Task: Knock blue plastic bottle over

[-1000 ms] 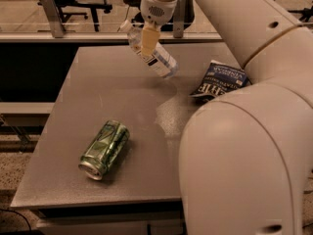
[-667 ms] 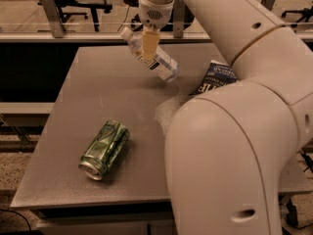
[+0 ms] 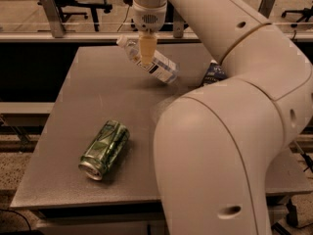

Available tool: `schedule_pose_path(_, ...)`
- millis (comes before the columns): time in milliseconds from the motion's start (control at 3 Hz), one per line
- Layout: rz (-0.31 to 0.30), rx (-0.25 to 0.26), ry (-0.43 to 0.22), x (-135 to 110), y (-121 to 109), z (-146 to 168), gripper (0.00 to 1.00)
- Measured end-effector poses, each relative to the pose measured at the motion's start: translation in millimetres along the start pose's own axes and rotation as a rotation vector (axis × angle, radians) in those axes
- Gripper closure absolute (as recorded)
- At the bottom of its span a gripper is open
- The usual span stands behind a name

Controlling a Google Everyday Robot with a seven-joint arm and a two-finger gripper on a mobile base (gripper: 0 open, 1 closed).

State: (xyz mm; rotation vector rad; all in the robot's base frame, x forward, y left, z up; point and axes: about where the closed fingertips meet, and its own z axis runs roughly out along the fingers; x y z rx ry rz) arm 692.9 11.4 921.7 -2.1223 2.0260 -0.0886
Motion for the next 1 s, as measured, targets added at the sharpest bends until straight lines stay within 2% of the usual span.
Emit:
schedule_pose_path(333, -0.05, -0.021, 0.003, -6, 9, 5, 0.05)
schedule_pose_path(667, -0.106, -0.075, -0.002, -14, 26, 25, 0.0)
schedule_pose_path(1000, -0.105, -0.053, -0.013, -18, 20, 27, 0.0)
